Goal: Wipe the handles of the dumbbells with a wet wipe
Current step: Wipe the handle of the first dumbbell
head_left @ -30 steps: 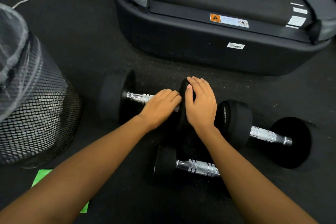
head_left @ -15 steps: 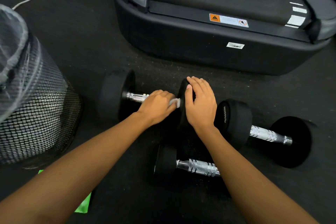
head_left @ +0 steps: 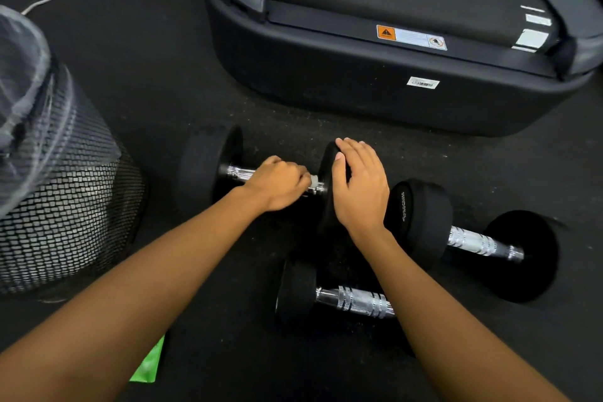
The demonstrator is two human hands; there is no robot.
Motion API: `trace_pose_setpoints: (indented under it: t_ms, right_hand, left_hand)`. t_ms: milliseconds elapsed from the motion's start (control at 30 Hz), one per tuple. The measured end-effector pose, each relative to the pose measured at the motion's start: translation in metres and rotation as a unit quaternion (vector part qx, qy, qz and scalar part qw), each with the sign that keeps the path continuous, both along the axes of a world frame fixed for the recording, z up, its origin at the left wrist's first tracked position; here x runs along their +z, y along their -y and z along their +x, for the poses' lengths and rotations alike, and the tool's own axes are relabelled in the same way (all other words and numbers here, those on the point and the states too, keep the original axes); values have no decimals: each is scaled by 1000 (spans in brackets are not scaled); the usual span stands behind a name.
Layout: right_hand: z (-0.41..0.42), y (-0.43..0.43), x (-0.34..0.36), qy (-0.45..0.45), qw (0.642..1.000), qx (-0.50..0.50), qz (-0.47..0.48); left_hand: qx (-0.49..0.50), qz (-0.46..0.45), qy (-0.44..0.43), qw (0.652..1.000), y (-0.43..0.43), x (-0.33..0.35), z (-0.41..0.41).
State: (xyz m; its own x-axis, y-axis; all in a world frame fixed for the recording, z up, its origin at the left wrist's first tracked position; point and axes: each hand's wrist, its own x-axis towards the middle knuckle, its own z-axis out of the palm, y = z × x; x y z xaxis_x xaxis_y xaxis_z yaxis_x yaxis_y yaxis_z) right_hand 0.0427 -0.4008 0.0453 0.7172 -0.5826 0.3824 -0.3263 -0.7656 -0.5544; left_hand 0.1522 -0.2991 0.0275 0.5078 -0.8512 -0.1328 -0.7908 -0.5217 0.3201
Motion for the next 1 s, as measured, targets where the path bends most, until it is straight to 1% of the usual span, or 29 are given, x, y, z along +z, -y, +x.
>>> trace_pose_setpoints:
  t_ms: [67, 133, 233, 300, 367, 433, 500, 633, 700, 767, 833, 900, 1000]
  right_hand:
    - [-1, 0, 0, -3, 1000, 1, -2]
    - [-1, 0, 0, -4, 1000, 1, -2]
    - [0, -1, -1, 0, 1000, -2, -4]
    - [0, -1, -1, -1, 1000, 0, -3]
    - [0, 0, 0, -2, 1000, 1, 2]
    - [0, 0, 1, 0, 1000, 0, 2]
    - [-1, -1, 0, 0, 1000, 0, 0]
    - [-1, -1, 0, -1, 1000, -1, 0]
    - [-1, -1, 0, -3, 1000, -2, 0]
    - [-1, -1, 1, -5, 1000, 0, 1]
    - [-1, -1, 1, -4, 1000, 0, 5]
    - [-1, -1, 1, -1, 1000, -1, 5]
    - [-1, -2, 0, -4, 1000, -6, 6]
  left_hand:
    - [-35, -31, -25, 999, -6, 1, -2]
    - [-35, -37, -21, 999, -11, 2, 1]
    - [16, 28, 2, 999, -10, 8, 6]
    - [20, 70, 24, 997, -2, 13, 2]
    - [2, 58, 28, 998, 6, 11, -5]
    - [-16, 19, -4, 1000, 7, 9, -9]
    - [-25, 6, -29, 999, 2, 7, -6]
    - [11, 59, 11, 998, -4, 8, 4]
    - [6, 71, 23, 997, 3, 9, 2]
    - [-15, 34, 3, 999, 6, 8, -4]
    - [-42, -20, -18, 999, 0, 5, -8]
    - [-61, -57, -13, 996, -11, 3, -7]
    - [-60, -105, 6, 993, -21, -1, -8]
